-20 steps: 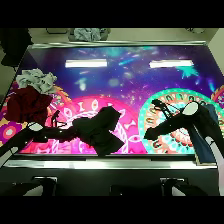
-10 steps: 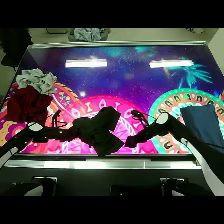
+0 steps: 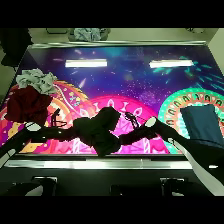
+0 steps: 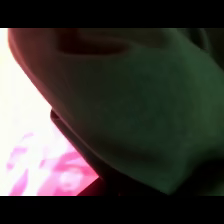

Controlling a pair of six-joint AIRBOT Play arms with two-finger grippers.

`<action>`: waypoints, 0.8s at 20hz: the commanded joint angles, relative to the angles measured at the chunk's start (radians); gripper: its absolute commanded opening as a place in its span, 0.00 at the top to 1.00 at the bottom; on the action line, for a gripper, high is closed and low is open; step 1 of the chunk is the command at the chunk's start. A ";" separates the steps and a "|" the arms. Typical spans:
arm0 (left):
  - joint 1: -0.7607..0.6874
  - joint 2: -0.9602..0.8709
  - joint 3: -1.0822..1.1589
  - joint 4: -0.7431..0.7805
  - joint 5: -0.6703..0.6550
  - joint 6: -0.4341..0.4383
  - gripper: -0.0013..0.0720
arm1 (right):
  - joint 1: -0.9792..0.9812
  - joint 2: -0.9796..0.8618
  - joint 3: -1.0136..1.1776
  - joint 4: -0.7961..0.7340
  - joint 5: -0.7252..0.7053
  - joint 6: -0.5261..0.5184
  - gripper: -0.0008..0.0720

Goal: Fold the shirts.

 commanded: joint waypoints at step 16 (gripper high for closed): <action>0.227 0.543 1.014 0.032 0.183 -0.047 0.94 | -0.431 0.887 0.745 -0.518 -0.128 -0.164 0.94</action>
